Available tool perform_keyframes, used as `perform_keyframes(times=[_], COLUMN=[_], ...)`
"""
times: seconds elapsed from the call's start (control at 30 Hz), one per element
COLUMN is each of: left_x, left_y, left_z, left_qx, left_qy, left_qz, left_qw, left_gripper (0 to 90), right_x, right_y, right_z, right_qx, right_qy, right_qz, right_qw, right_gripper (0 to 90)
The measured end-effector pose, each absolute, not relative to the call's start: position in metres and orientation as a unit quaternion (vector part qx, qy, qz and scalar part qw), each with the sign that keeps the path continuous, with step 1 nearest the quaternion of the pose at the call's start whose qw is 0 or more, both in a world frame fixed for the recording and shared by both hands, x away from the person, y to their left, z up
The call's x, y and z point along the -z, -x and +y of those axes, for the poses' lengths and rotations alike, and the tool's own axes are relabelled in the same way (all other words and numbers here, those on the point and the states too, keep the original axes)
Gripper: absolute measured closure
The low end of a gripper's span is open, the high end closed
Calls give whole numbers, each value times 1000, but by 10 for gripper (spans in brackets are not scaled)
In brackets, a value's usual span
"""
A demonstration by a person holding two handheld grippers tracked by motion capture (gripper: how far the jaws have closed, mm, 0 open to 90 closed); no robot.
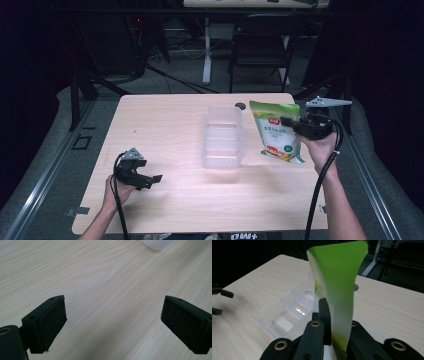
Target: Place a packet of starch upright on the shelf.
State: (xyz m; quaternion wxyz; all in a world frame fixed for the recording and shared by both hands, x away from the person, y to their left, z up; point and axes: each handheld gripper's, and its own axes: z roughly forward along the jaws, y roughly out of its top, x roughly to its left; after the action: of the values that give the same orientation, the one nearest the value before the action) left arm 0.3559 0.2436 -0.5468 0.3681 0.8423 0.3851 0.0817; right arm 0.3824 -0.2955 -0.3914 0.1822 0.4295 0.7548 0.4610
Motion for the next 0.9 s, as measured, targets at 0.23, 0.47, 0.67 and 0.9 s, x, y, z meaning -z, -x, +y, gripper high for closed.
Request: perform_keyframes(times=[0.23, 0.47, 0.67, 0.9], left_x=[547, 548, 548, 548], left_y=[-356, -357, -357, -357], left_z=[243, 243, 243, 244], left_qx=[-82, -78, -79, -76], left_qy=[-844, -843, -842, -842], left_qz=[384, 384, 385, 384], left_qw=[365, 367, 369, 372], left_gripper=[61, 62, 62, 63], right_x=[387, 382, 377, 370], right_y=[-388, -395, -401, -406], right_z=[-294, -292, -290, -288], right_qx=[-464, -463, -463, -463], right_qy=[-433, -433, -432, -431], right_qz=[751, 750, 750, 750], right_qw=[184, 189, 190, 192], right_gripper=[900, 900, 900, 900])
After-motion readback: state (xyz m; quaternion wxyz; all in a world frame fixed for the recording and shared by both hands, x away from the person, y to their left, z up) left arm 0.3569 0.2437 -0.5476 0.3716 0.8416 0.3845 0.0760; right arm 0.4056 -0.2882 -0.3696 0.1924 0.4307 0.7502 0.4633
